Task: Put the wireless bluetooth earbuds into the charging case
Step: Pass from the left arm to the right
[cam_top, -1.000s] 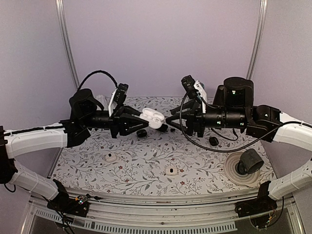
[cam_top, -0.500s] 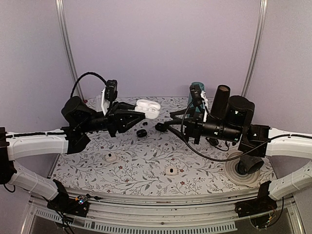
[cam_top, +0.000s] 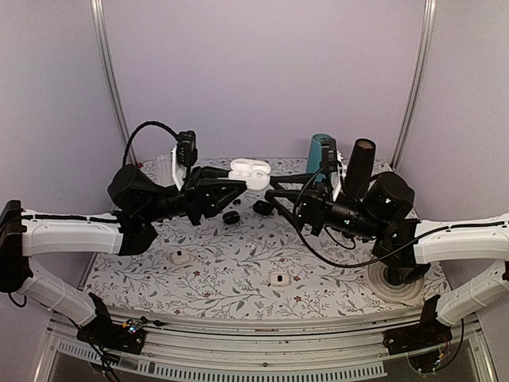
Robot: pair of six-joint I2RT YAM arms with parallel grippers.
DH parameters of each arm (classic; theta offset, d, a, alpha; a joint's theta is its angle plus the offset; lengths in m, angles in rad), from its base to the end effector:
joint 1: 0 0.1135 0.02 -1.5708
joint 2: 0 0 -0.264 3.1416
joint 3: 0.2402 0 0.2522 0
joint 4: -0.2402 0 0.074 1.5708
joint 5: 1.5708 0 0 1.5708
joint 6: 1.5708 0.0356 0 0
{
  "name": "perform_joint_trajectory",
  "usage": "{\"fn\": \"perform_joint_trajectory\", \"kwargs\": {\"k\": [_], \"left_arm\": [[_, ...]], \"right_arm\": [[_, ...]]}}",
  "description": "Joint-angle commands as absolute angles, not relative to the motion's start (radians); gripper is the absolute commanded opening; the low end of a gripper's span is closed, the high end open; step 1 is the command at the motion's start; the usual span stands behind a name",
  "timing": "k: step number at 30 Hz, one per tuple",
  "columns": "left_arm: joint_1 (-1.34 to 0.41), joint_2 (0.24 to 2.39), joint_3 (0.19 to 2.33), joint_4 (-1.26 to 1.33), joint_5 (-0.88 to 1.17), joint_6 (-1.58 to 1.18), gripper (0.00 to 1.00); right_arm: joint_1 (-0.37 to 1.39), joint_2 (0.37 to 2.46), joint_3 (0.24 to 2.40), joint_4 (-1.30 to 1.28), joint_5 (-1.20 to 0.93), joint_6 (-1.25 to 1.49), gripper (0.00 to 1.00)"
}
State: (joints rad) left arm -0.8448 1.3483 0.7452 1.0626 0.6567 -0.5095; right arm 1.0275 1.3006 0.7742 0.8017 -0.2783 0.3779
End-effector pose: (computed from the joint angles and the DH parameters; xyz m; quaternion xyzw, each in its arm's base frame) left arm 0.1757 -0.2306 0.3268 0.3534 0.4466 -0.6364 0.5202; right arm 0.1445 0.2581 0.3261 -0.2955 0.5310 0.5743 0.5486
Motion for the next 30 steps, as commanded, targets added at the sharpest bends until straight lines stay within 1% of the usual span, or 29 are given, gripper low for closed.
{"fn": "perform_joint_trajectory", "kwargs": {"k": [1,5,9,23,26,28,30], "left_arm": [[-0.869,1.380,0.771,1.115,0.631,-0.508,0.00],[-0.879,1.395,0.785,1.117,0.633,-0.505,0.00],[-0.886,1.404,0.794,1.116,0.634,-0.503,0.00],[-0.892,1.402,0.798,1.089,0.634,-0.486,0.00],[-0.891,1.403,0.803,1.076,0.638,-0.485,0.00],[-0.891,1.399,0.801,1.067,0.640,-0.483,0.00],[-0.892,1.395,0.800,1.056,0.640,-0.478,0.06]], "right_arm": [[1.036,1.327,0.789,0.912,-0.299,0.414,0.59],[1.039,1.348,0.808,0.913,-0.311,0.425,0.54],[1.040,1.360,0.821,0.910,-0.324,0.431,0.47],[1.040,1.350,0.824,0.907,-0.308,0.445,0.28],[1.040,1.342,0.821,0.901,-0.297,0.439,0.21],[1.040,1.336,0.819,0.896,-0.289,0.433,0.13],[1.040,1.328,0.815,0.893,-0.279,0.428,0.09]]}}
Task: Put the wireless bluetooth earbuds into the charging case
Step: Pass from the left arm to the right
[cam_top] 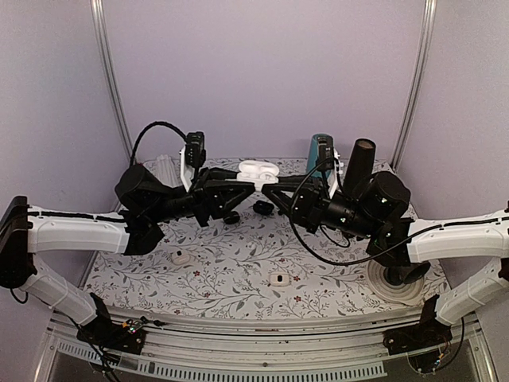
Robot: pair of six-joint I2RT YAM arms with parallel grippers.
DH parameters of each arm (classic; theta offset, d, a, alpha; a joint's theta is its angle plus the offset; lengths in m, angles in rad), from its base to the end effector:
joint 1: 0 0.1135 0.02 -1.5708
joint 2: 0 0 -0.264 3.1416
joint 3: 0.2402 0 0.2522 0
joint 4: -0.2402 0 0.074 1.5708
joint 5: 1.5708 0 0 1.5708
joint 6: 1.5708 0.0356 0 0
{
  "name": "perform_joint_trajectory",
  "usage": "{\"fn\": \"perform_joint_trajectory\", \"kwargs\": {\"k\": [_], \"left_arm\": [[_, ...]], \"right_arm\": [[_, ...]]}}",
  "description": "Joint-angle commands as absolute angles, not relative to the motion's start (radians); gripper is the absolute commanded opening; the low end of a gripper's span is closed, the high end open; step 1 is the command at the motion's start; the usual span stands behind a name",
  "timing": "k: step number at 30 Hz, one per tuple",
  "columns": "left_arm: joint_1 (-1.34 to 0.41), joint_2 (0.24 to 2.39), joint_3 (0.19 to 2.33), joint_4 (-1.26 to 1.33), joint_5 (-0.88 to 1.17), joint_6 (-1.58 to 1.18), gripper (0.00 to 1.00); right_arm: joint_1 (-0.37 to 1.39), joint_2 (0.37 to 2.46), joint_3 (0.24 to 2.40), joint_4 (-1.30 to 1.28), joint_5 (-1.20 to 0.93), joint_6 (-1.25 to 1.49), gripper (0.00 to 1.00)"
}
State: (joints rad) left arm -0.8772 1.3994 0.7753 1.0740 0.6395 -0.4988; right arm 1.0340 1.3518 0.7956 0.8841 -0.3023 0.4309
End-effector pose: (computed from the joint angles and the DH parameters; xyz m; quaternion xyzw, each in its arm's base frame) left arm 0.1762 -0.2452 0.3238 0.3564 0.4455 -0.6397 0.5151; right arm 0.1467 0.2672 0.3276 -0.2878 0.5132 0.6027 0.5390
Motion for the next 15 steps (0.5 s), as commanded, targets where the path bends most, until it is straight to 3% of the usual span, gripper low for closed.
{"fn": "perform_joint_trajectory", "kwargs": {"k": [1,13,15], "left_arm": [[-0.891,1.391,0.797,1.044,0.637,-0.472,0.10],[-0.886,1.320,0.768,0.912,0.577,-0.410,0.68],[-0.884,1.305,0.762,0.876,0.557,-0.393,0.74]], "right_arm": [[1.040,1.323,0.812,0.890,-0.274,0.425,0.08],[1.040,1.258,0.792,0.851,-0.202,0.363,0.03],[1.039,1.244,0.789,0.829,-0.182,0.350,0.03]]}}
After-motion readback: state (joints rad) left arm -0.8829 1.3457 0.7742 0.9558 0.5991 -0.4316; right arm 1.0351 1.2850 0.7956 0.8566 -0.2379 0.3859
